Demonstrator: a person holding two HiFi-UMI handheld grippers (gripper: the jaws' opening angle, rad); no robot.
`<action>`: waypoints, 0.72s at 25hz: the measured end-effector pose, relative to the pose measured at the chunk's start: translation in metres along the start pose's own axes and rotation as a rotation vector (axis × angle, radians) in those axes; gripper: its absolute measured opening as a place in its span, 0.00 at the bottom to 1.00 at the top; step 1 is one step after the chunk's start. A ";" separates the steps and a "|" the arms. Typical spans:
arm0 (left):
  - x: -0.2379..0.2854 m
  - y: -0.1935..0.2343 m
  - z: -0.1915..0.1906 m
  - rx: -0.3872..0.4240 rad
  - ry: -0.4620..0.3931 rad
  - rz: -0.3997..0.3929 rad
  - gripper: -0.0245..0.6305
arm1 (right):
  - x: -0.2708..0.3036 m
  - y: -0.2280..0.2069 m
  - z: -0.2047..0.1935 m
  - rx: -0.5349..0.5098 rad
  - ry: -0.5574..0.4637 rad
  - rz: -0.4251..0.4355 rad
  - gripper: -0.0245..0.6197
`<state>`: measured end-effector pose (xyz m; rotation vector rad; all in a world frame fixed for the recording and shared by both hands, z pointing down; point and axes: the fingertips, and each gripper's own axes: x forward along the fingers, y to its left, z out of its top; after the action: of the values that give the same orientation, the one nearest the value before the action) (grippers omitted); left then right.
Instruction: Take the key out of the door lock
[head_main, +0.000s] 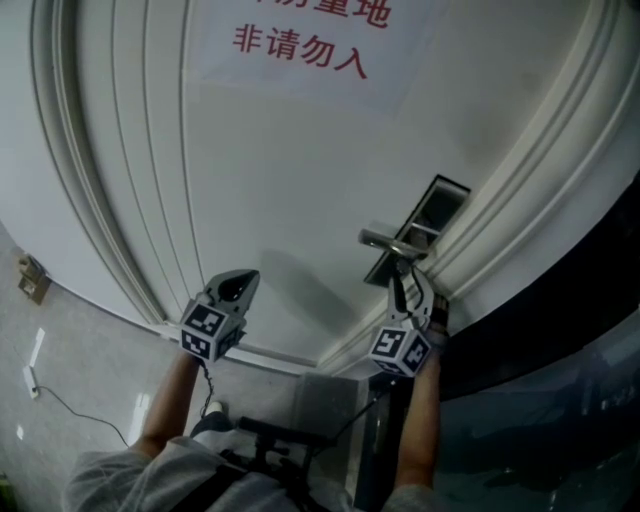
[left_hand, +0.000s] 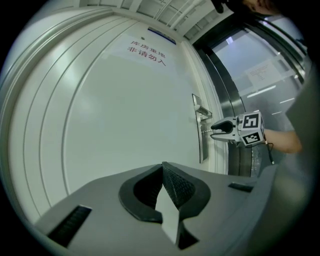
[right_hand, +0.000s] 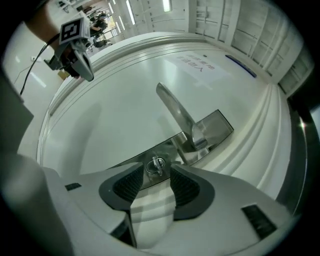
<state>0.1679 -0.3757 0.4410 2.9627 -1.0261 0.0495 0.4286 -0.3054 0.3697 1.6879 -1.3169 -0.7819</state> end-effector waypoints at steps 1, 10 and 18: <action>-0.001 0.002 0.000 -0.002 0.000 0.004 0.05 | 0.003 0.000 0.000 -0.031 0.004 -0.006 0.32; -0.002 0.017 0.000 -0.017 -0.006 0.031 0.05 | 0.015 0.002 0.004 -0.099 0.013 -0.008 0.32; -0.001 0.021 -0.001 -0.024 -0.005 0.030 0.05 | 0.012 -0.002 0.008 -0.158 0.009 -0.060 0.14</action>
<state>0.1540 -0.3912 0.4419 2.9276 -1.0638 0.0290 0.4260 -0.3185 0.3648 1.6085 -1.1715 -0.8891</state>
